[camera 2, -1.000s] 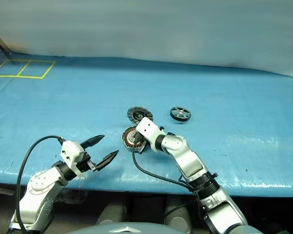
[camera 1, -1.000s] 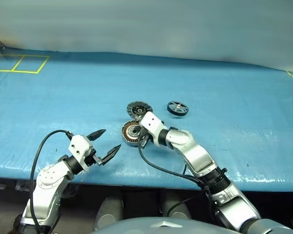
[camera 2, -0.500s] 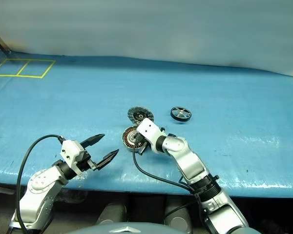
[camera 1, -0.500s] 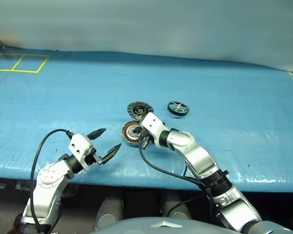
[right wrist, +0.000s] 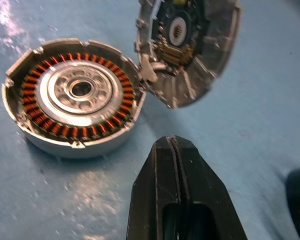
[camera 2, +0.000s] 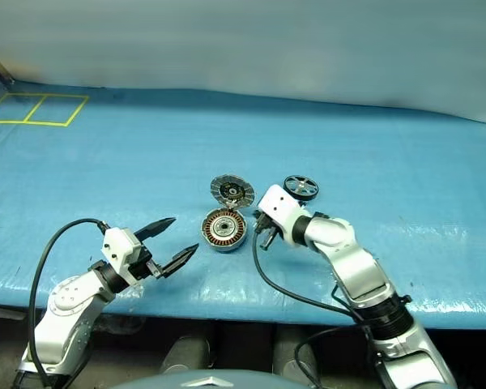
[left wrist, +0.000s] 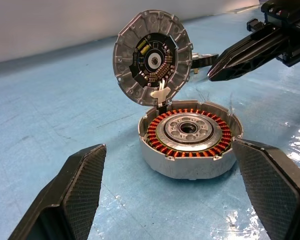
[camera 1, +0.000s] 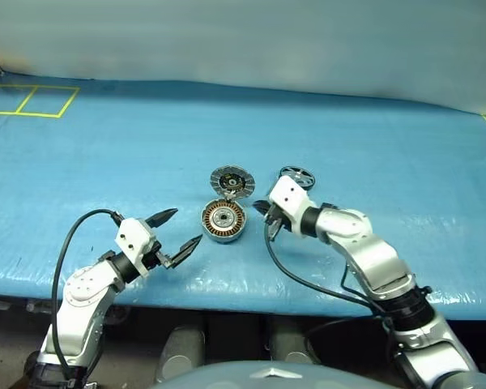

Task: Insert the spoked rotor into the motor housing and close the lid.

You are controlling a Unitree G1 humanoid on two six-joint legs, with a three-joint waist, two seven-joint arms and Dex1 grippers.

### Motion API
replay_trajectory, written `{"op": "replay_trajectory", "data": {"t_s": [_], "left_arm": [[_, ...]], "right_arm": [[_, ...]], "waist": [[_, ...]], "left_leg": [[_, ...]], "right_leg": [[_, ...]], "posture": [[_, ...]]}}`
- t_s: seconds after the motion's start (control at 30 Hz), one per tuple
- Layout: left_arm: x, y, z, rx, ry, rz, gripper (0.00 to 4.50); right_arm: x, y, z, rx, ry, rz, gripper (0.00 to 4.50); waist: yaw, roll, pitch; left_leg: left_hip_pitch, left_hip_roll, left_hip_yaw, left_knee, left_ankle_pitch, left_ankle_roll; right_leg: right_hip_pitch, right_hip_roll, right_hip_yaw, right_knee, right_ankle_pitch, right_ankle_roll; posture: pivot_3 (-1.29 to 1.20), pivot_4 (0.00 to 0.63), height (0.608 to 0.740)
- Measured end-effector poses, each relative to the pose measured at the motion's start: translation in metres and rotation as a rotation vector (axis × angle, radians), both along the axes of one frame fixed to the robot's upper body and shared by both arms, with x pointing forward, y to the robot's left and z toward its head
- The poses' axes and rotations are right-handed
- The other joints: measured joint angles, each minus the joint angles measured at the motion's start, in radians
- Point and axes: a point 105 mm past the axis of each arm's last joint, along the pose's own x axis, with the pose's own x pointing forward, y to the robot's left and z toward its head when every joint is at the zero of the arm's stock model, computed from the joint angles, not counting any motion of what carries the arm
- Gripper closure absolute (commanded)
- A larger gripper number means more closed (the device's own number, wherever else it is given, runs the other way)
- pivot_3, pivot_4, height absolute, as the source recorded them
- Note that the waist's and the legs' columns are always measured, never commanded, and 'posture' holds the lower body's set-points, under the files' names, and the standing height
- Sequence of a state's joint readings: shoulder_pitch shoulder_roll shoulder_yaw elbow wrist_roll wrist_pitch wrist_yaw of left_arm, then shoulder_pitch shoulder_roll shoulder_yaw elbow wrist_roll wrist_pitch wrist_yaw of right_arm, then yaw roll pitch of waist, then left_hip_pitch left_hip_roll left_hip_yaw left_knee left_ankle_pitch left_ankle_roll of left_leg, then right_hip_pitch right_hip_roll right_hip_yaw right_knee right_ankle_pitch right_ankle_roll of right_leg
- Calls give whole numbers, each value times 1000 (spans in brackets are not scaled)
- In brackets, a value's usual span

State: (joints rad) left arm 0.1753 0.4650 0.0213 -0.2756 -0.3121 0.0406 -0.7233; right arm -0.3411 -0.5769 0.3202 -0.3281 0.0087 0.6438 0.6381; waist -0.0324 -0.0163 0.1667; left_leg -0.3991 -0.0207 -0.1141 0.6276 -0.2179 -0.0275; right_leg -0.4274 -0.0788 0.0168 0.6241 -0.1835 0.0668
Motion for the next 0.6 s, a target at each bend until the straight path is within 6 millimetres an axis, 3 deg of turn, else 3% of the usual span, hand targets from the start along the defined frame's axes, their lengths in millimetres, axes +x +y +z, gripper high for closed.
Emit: {"op": "replay_trajectory", "data": {"t_s": [0.07,0.2,0.43,0.6], "left_arm": [[0,0,0,0,-3,-1,116],[1,-4,2,-8,-13,-12,116],[-1,-5,-2,-10,0,-9,116],[-2,-5,-4,-1,5,-2,116]], "right_arm": [[8,-19,1,-123,-43,-43,3222],[26,-24,10,-129,-106,-137,1932],[68,-39,33,-72,-196,-334,1932],[87,-55,24,-79,-176,-435,1932]], "waist": [[-1,-1,1],[-5,-1,1],[-2,-2,3],[-2,-2,3]], "left_leg": [[0,0,0,0,0,0],[0,2,0,-1,0,0],[0,1,0,0,0,0],[0,1,0,0,0,0]], "right_leg": [[0,0,0,0,0,0],[-1,1,0,0,0,0],[0,1,0,0,1,0],[0,1,0,0,1,0]], "posture": [[0,150,740],[0,150,740],[0,150,740],[0,150,740]]}}
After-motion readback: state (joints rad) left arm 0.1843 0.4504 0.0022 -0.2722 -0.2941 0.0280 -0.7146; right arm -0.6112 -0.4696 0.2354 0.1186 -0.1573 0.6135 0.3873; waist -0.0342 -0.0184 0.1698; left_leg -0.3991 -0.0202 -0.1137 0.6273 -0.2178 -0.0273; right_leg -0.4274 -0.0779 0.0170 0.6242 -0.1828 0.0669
